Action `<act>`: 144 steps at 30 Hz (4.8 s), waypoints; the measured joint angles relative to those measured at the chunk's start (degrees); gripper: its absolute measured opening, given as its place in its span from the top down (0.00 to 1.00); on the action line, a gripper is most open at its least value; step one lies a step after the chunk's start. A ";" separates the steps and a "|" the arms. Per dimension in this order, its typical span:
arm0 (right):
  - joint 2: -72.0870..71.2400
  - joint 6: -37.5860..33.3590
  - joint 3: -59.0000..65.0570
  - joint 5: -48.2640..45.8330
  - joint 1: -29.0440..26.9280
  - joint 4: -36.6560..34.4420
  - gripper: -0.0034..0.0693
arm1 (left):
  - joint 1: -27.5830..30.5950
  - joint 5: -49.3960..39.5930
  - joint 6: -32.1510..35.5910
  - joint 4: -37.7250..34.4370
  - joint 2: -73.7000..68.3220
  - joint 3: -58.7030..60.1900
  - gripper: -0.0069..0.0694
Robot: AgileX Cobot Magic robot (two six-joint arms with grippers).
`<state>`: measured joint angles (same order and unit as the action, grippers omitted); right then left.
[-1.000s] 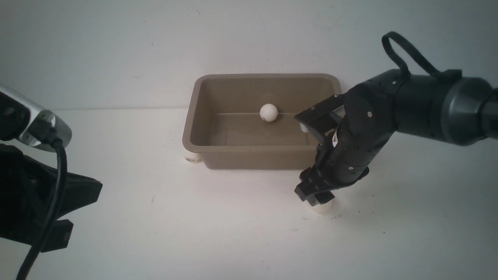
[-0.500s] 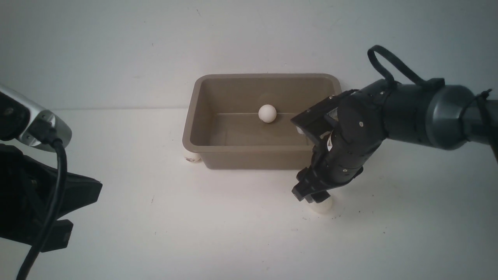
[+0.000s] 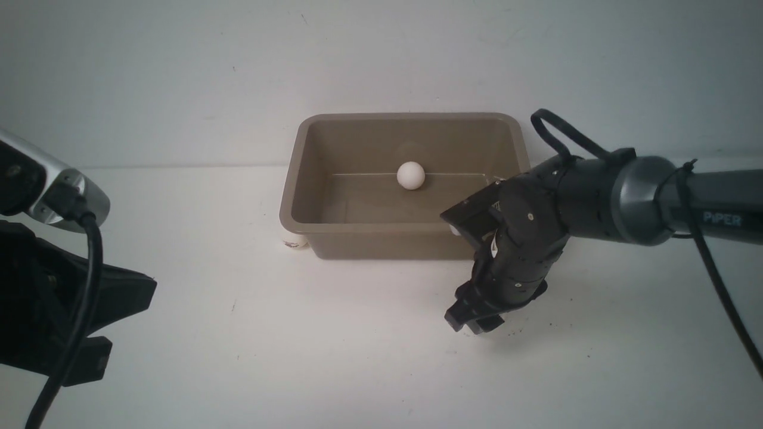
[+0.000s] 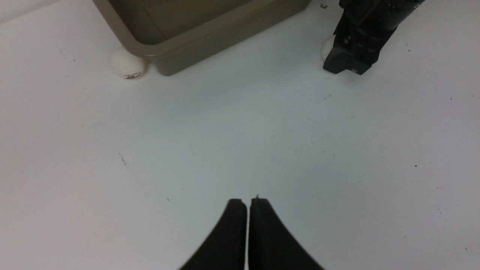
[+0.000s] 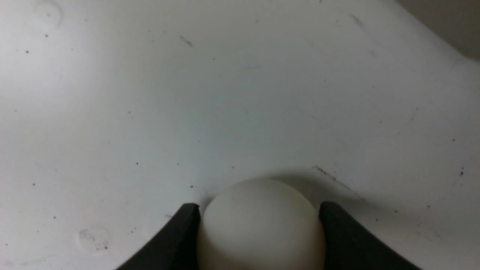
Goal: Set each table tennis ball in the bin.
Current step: Use the right arm to clamp the table tennis ball closest to it, then use the right arm to put the table tennis ball into the box, then use the left arm to clamp the table tennis ball closest to it
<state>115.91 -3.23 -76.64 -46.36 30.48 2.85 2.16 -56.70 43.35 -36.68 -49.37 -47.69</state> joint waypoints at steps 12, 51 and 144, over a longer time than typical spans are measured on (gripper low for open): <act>-13.54 -3.29 -1.27 -3.17 5.75 0.00 0.46 | 0.00 0.06 0.00 0.02 0.00 0.00 0.91; 4.38 0.56 -22.33 0.21 -2.15 7.40 0.35 | 0.00 6.50 -5.65 10.45 -2.43 0.00 0.91; -41.80 -13.08 -22.33 -26.95 -2.15 -10.17 0.97 | 0.00 20.50 82.36 -48.09 -69.06 -21.11 0.36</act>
<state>74.10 -16.31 -98.97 -73.31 28.33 -7.32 2.16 -36.20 125.71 -84.77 -118.43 -68.80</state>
